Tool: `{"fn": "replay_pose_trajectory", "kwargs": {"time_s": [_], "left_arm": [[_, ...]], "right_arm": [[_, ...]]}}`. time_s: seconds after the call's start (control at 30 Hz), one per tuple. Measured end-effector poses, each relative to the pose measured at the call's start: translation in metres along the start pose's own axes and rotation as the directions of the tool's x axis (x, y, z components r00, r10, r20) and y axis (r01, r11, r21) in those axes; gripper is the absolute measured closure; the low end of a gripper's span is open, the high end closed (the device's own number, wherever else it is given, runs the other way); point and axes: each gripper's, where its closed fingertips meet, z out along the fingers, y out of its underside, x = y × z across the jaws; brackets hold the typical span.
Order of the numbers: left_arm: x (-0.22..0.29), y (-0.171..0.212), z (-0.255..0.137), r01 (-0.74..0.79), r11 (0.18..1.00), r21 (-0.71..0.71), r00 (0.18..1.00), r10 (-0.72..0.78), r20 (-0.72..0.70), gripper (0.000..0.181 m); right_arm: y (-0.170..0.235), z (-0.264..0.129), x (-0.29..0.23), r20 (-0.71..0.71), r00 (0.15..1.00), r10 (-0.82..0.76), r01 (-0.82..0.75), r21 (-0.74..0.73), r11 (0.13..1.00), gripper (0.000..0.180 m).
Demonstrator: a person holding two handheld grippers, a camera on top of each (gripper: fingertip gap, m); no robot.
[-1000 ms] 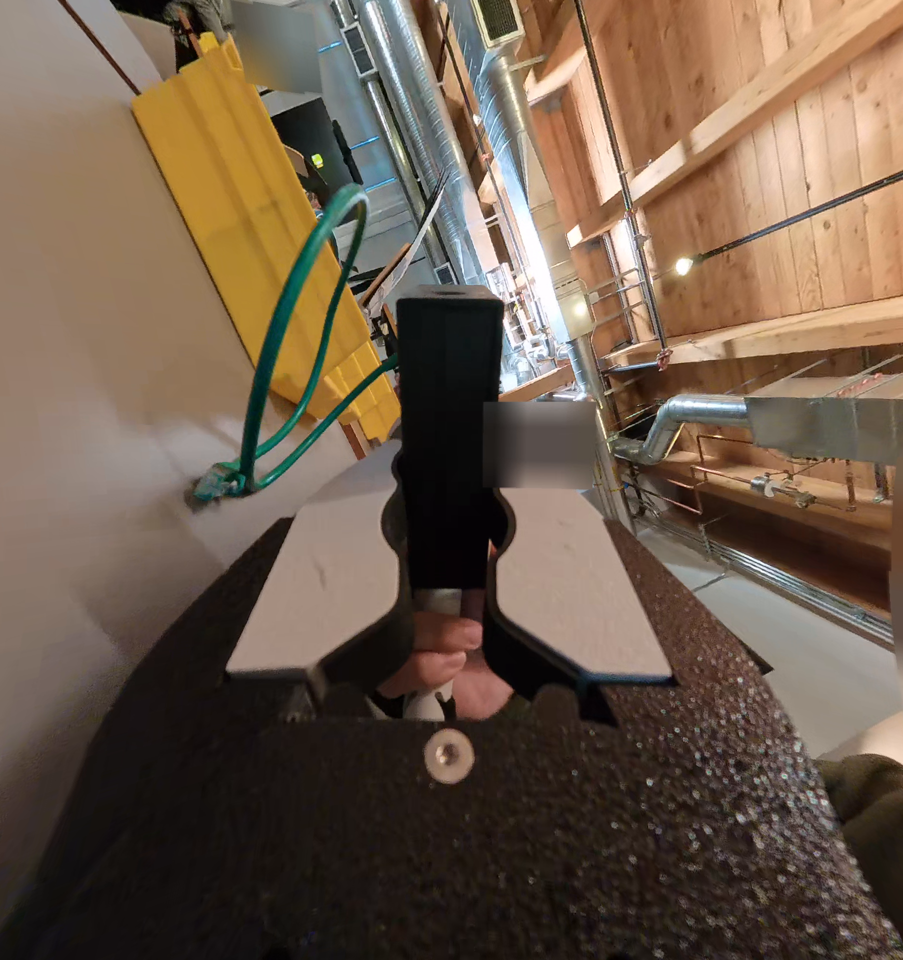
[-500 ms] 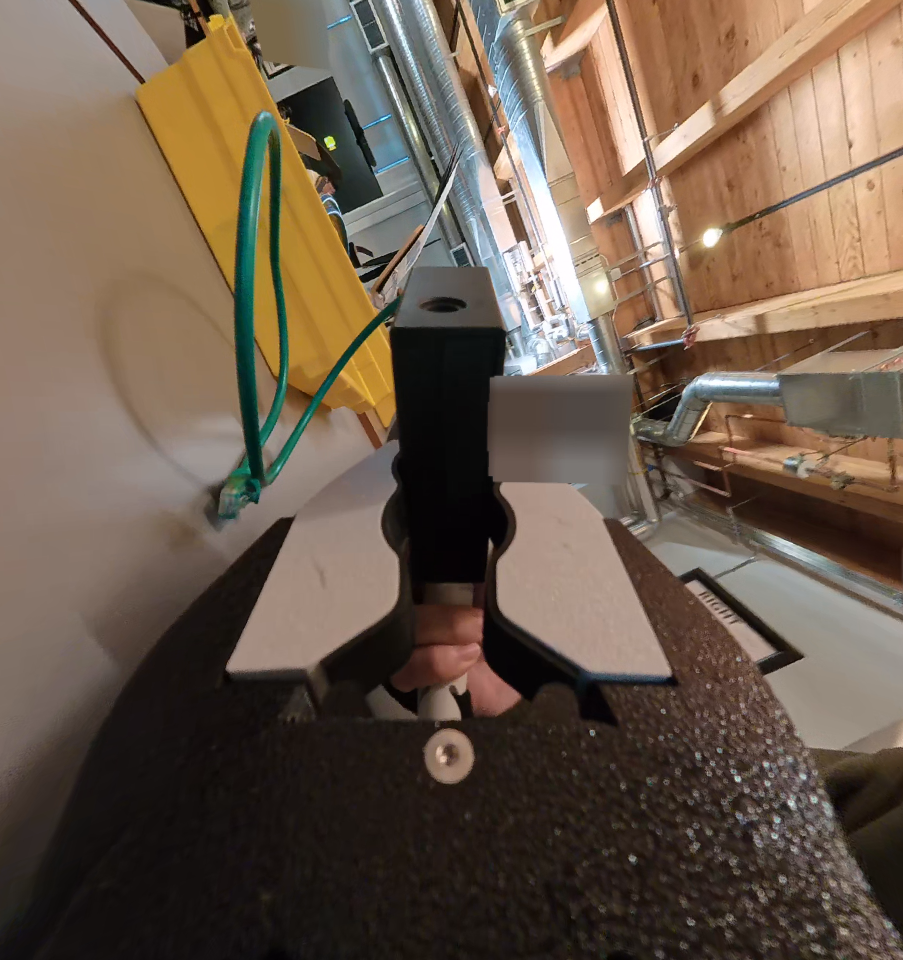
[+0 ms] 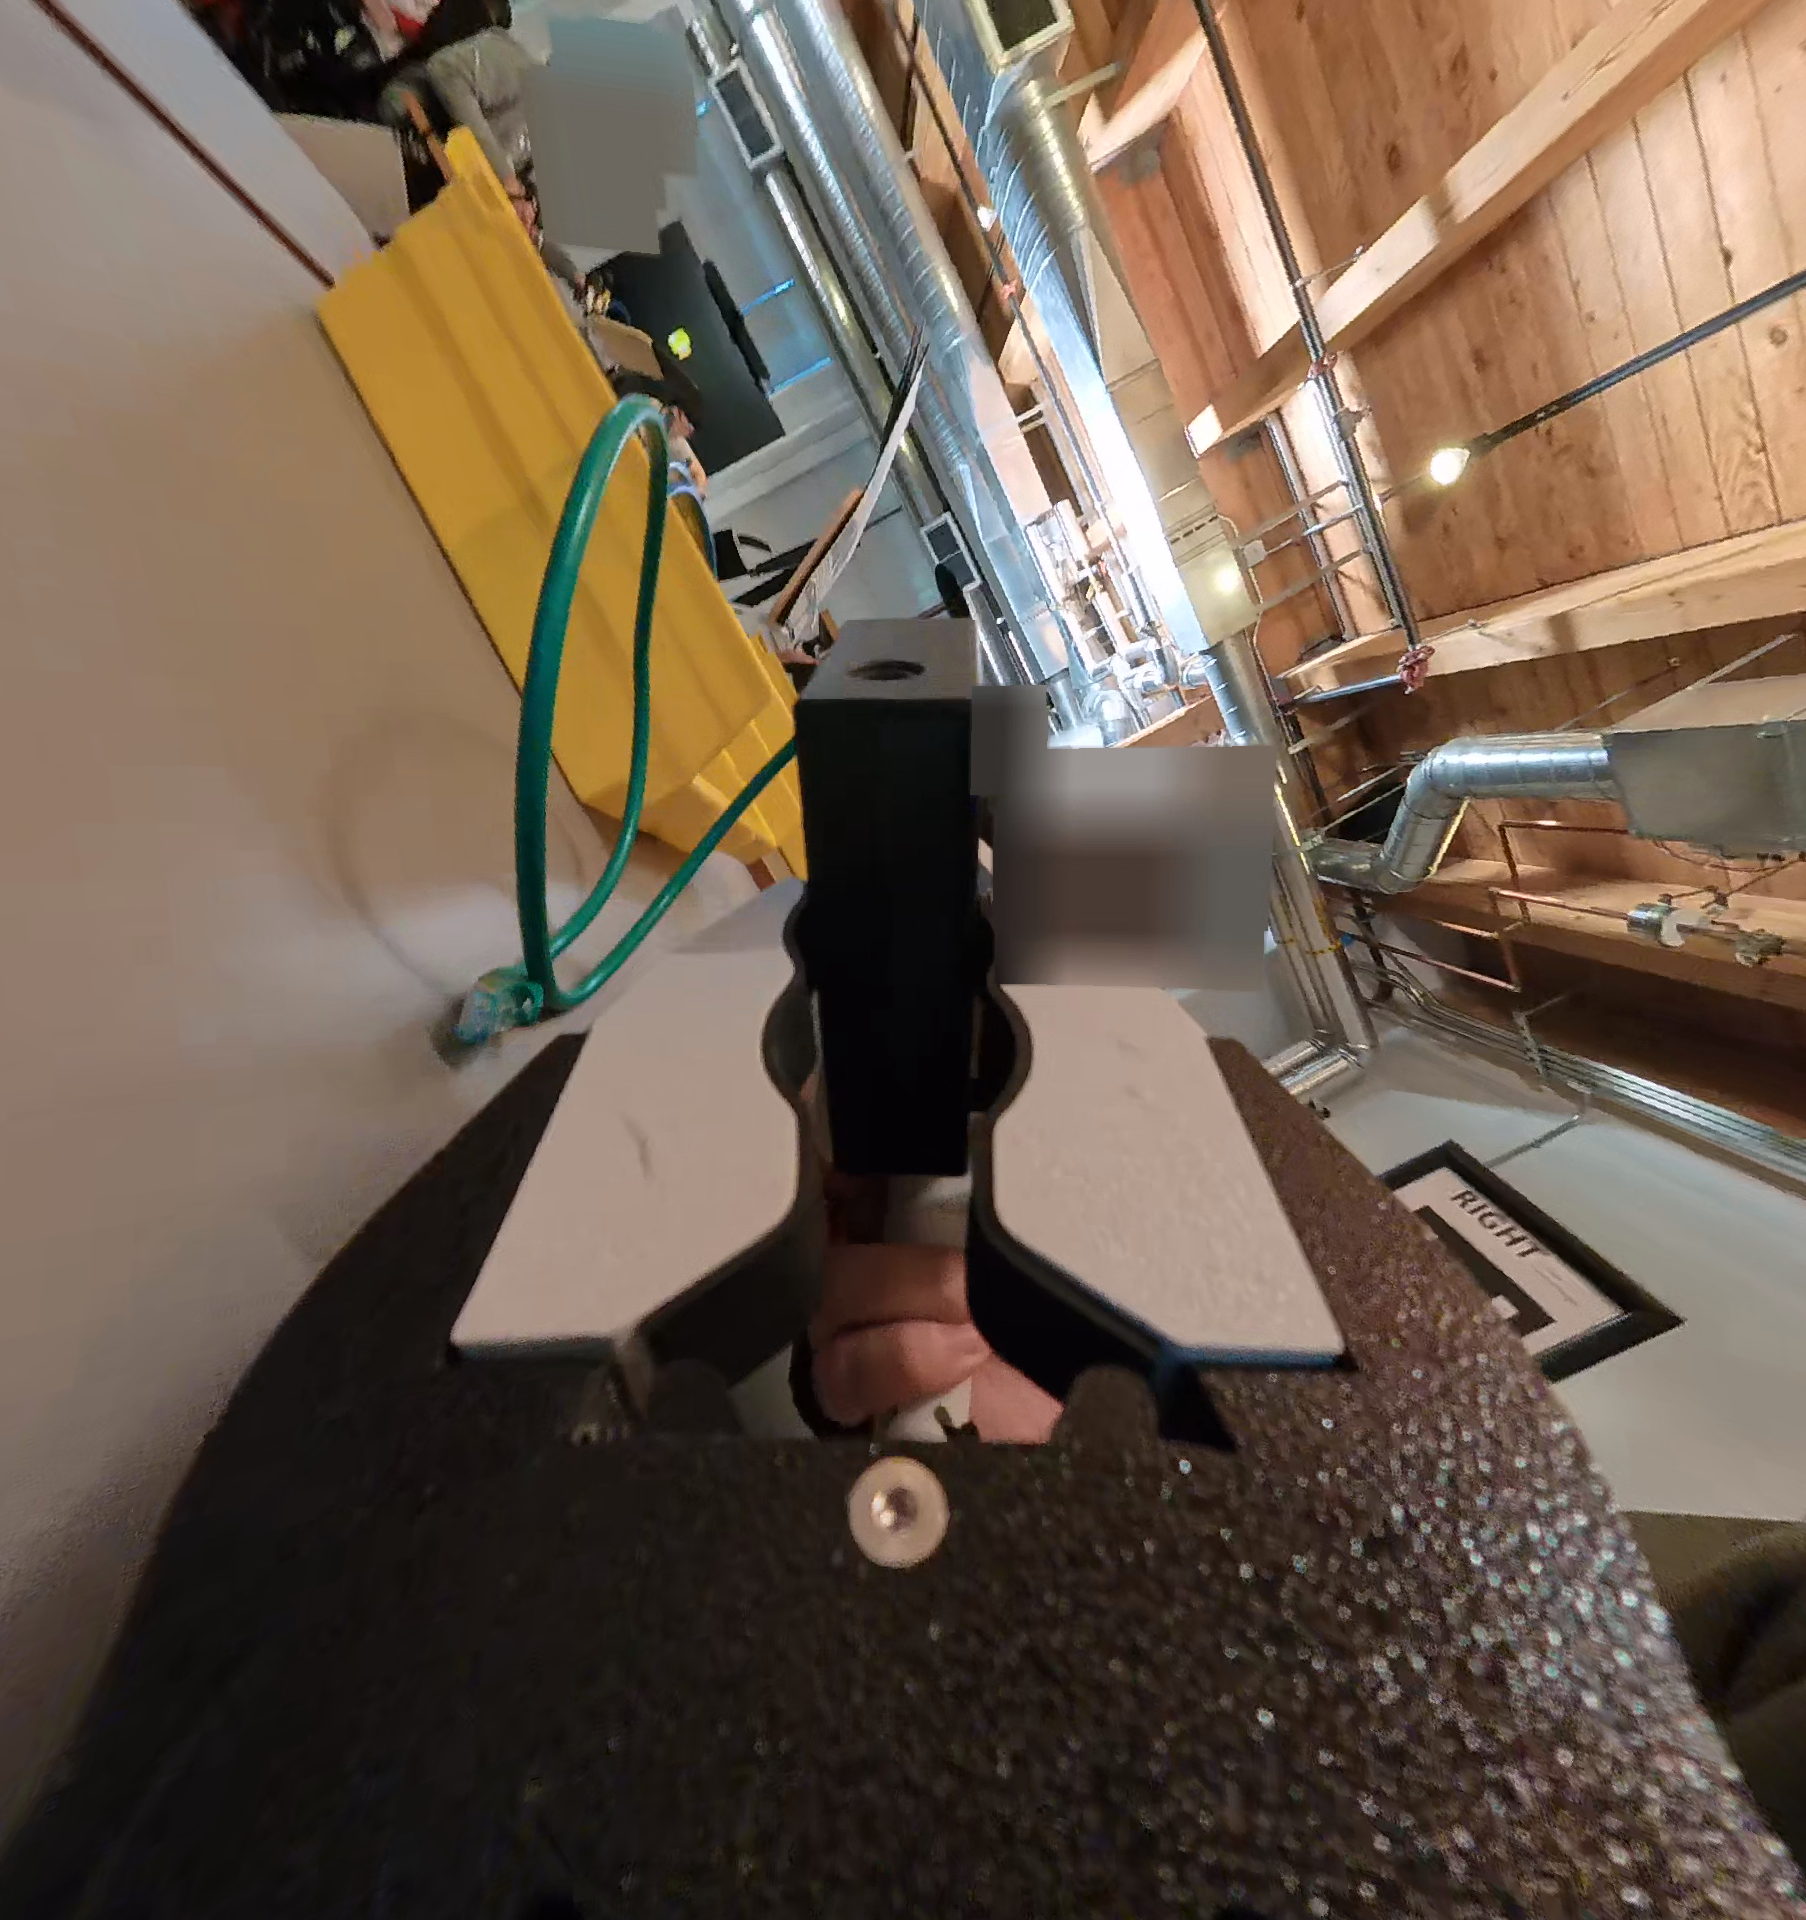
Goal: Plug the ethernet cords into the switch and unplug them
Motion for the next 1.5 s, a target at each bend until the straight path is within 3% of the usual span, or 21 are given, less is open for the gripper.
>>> {"fn": "replay_pose_trajectory", "kwargs": {"time_s": [0.27,0.53,0.7,0.83,1.03,1.33,1.5], "left_arm": [[-0.007,0.004,-0.011,0.209,0.974,-0.088,0.977,-0.211,-0.015,0.155],[-0.007,0.012,-0.015,0.223,0.958,-0.180,0.974,-0.228,-0.009,0.154],[-0.006,0.015,-0.005,0.191,0.971,-0.147,0.980,-0.196,-0.022,0.154],[-0.014,0.025,0.006,0.126,0.982,-0.140,0.991,-0.120,0.053,0.150],[-0.017,0.026,0.007,0.104,0.986,-0.132,0.993,-0.096,0.065,0.151],[-0.008,0.023,0.003,0.021,0.986,-0.168,1.000,-0.023,-0.010,0.153],[-0.005,0.011,-0.002,-0.038,0.991,-0.131,0.999,0.042,0.027,0.154]], "right_arm": [[0.012,0.001,0.008,-0.060,0.998,0.033,-0.036,-0.053,0.998,0.166],[0.018,-0.005,0.009,-0.085,0.992,0.090,-0.092,-0.023,0.995,0.165],[0.010,-0.015,0.010,-0.108,0.993,0.048,-0.043,0.052,0.998,0.166],[0.012,-0.019,0.014,-0.123,0.992,0.005,0.006,0.089,0.996,0.169],[0.011,-0.020,0.020,-0.111,0.994,-0.019,0.027,0.066,0.997,0.171],[-0.007,-0.018,0.014,-0.066,0.998,0.004,0.005,0.129,0.992,0.172],[-0.031,-0.023,0.010,-0.098,0.988,-0.117,0.127,0.103,0.987,0.172]]}}
